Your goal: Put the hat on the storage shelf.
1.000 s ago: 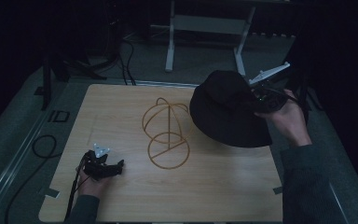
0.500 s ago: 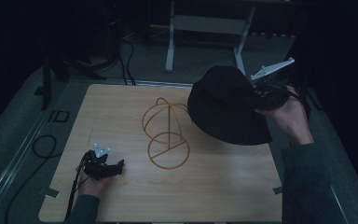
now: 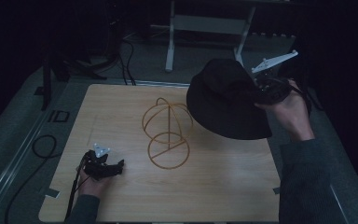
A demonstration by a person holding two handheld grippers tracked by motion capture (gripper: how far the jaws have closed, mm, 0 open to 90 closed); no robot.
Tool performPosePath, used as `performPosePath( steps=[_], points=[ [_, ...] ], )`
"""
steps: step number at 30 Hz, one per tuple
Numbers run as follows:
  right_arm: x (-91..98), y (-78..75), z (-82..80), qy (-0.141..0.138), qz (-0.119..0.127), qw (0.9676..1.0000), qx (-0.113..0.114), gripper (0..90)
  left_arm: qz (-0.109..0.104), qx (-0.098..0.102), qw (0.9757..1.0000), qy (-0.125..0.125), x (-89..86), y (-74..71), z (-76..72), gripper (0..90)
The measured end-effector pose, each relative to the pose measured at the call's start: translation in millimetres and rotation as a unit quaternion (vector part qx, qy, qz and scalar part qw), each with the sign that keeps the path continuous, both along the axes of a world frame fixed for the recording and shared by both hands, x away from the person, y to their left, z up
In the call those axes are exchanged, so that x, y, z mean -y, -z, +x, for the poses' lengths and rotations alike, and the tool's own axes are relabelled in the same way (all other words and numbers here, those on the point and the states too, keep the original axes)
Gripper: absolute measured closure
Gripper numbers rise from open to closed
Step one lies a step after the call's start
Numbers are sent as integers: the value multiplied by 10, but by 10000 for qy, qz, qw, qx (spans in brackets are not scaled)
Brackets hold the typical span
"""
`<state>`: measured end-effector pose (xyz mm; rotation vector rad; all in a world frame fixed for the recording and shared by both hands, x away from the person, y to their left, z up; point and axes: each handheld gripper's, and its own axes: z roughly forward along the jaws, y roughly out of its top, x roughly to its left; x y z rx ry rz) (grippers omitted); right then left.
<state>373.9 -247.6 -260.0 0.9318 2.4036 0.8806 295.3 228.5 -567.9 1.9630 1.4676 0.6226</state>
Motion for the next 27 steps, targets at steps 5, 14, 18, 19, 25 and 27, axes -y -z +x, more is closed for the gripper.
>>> performPosePath(
  steps=[5,14,18,19,25,27],
  points=[
    [-1,-59,-26,-41,69,9999,61,878,1,6,10000,-3,1,1,0,106],
    [-35,-136,-60,-134,225,9995,171,878,7,1,10000,4,0,0,0,106],
    [-61,-173,-78,-212,291,9991,209,878,-1,6,10000,-3,1,1,0,106],
    [-69,-182,-84,-235,315,9990,218,878,-1,7,10000,-4,1,1,0,106],
    [-102,-229,-119,-384,467,9978,273,878,-2,4,10000,-3,1,1,0,106],
    [-112,-242,-129,-421,495,9975,289,877,-2,5,10000,-2,1,1,0,106]
  ],
)
